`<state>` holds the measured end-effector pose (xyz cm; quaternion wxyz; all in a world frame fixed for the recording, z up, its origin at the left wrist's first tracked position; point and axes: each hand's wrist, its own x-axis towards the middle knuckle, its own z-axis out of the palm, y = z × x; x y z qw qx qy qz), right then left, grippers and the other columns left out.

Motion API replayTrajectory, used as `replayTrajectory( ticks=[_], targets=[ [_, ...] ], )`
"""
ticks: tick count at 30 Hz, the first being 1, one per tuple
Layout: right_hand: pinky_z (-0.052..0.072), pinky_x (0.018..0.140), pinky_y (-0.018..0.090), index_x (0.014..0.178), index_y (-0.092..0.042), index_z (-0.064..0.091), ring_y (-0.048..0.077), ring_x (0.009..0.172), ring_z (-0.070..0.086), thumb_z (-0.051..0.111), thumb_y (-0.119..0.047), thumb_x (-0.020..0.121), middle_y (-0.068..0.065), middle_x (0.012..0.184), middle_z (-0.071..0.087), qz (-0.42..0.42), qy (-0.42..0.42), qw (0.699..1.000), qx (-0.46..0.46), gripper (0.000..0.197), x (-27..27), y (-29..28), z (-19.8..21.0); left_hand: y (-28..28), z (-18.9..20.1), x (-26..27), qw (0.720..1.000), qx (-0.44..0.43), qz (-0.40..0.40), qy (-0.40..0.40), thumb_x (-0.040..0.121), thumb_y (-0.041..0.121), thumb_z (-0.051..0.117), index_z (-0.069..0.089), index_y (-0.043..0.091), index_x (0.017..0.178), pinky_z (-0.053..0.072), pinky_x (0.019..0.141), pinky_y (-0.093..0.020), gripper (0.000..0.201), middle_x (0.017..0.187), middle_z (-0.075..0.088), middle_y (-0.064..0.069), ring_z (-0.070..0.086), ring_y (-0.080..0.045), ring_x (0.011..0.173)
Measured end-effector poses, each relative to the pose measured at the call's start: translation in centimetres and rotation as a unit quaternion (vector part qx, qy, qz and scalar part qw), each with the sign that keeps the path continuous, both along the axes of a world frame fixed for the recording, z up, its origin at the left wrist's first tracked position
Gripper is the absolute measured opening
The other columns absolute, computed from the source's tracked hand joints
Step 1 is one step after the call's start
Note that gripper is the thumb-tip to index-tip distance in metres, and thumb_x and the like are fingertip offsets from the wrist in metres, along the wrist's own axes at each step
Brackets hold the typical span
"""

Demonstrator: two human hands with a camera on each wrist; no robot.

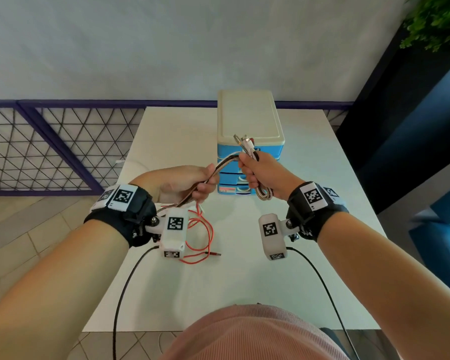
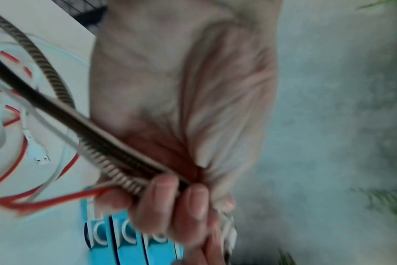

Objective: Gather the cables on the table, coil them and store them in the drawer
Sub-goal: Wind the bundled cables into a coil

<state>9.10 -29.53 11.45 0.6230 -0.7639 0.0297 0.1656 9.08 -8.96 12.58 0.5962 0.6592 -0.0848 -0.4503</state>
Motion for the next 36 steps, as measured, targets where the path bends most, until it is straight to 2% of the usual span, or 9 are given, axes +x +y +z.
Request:
replayTrajectory(
  ticks=[5, 8, 11, 15, 20, 23, 26, 32, 36],
  targets=[
    [0.035, 0.047, 0.024, 0.078, -0.015, 0.045, 0.011, 0.046, 0.032, 0.035, -0.032, 0.103, -0.002, 0.057, 0.031, -0.095, 0.031, 0.99, 0.095, 0.032, 0.1, 1.3, -0.4, -4.1, -0.2, -1.4, 0.964, 0.1, 0.091, -0.229, 0.102, 0.03, 0.03, 0.04, 0.017, 0.073, 0.033, 0.051, -0.021, 0.034, 0.063, 0.039, 0.002, 0.036, -0.01, 0.054],
    [0.038, 0.04, 0.02, 0.083, -0.013, 0.046, 0.013, 0.044, 0.039, 0.034, -0.033, 0.104, 0.002, 0.056, 0.039, -0.136, 0.092, 0.959, 0.231, 0.031, -0.2, 2.0, -0.4, -5.7, -0.4, -2.5, 0.869, 0.265, 0.058, -0.414, 0.101, 0.036, 0.03, 0.05, 0.017, 0.084, 0.046, 0.072, -0.036, 0.032, 0.08, 0.059, -0.003, 0.054, -0.02, 0.073],
    [0.036, 0.038, 0.015, 0.087, -0.01, 0.054, 0.009, 0.037, 0.041, 0.036, -0.057, 0.097, 0.001, 0.051, 0.047, -0.139, 0.155, 0.91, 0.359, 0.051, -0.7, 1.9, 0.0, -6.6, -0.6, -3.1, 0.808, 0.334, 0.046, -0.482, 0.1, 0.04, 0.027, 0.05, 0.016, 0.103, 0.051, 0.074, -0.044, 0.034, 0.086, 0.064, -0.009, 0.059, -0.03, 0.08],
    [0.027, 0.048, 0.021, 0.092, -0.015, 0.055, 0.008, 0.041, 0.033, 0.043, -0.075, 0.082, -0.003, 0.059, 0.041, -0.087, 0.145, 0.936, 0.31, 0.062, -1.0, 1.3, 0.1, -7.1, -0.6, -3.5, 0.752, 0.399, -0.004, -0.524, 0.1, 0.034, 0.03, 0.038, 0.012, 0.124, 0.045, 0.062, -0.039, 0.034, 0.078, 0.053, -0.006, 0.056, -0.033, 0.073],
    [0.037, 0.053, 0.027, 0.069, -0.021, 0.049, 0.011, 0.047, 0.044, 0.071, -0.037, 0.084, -0.002, 0.058, 0.042, -0.066, 0.105, 0.966, 0.226, 0.031, -1.1, 1.7, -0.4, -7.7, 0.2, -4.2, 0.694, 0.443, -0.051, -0.566, 0.094, 0.008, 0.039, 0.035, 0.0, 0.132, 0.034, 0.058, -0.035, 0.039, 0.093, 0.06, -0.013, 0.045, -0.025, 0.067],
    [0.04, 0.058, 0.029, 0.071, -0.019, 0.051, 0.013, 0.055, 0.045, 0.063, -0.038, 0.091, -0.001, 0.064, 0.045, -0.08, 0.08, 0.97, 0.217, 0.03, -0.9, 1.9, -0.7, -7.6, 0.2, -4.3, 0.705, 0.432, -0.067, -0.558, 0.093, 0.007, 0.042, 0.037, -0.002, 0.129, 0.036, 0.058, -0.034, 0.037, 0.089, 0.058, -0.011, 0.049, -0.025, 0.066],
    [0.04, 0.057, 0.026, 0.07, -0.02, 0.049, 0.01, 0.055, 0.045, 0.055, -0.045, 0.094, -0.005, 0.065, 0.046, -0.085, 0.06, 0.977, 0.187, 0.035, -0.7, 1.9, -0.8, -7.5, -0.1, -3.7, 0.773, 0.382, -0.066, -0.502, 0.098, 0.02, 0.04, 0.045, 0.002, 0.119, 0.042, 0.056, -0.037, 0.028, 0.069, 0.046, -0.002, 0.047, -0.02, 0.056],
    [0.045, 0.053, 0.021, 0.074, -0.019, 0.047, 0.009, 0.057, 0.047, 0.045, -0.043, 0.098, -0.006, 0.062, 0.043, -0.095, 0.029, 0.966, 0.241, 0.035, -0.6, 1.7, -0.2, -6.2, 1.5, -3.3, 0.895, 0.281, -0.086, -0.337, 0.099, 0.033, 0.039, 0.056, 0.01, 0.084, 0.046, 0.06, -0.023, 0.033, 0.062, 0.067, 0.0, 0.062, -0.011, 0.051],
    [0.046, 0.054, 0.025, 0.076, -0.017, 0.049, 0.011, 0.058, 0.051, 0.046, -0.044, 0.098, -0.003, 0.063, 0.046, -0.154, 0.031, 0.926, 0.344, 0.035, -0.2, 1.6, 0.2, -5.1, 0.1, -3.8, 0.929, 0.218, -0.142, -0.262, 0.098, 0.032, 0.046, 0.062, 0.011, 0.081, 0.05, 0.07, -0.021, 0.031, 0.066, 0.069, 0.004, 0.064, -0.007, 0.061]
  ],
)
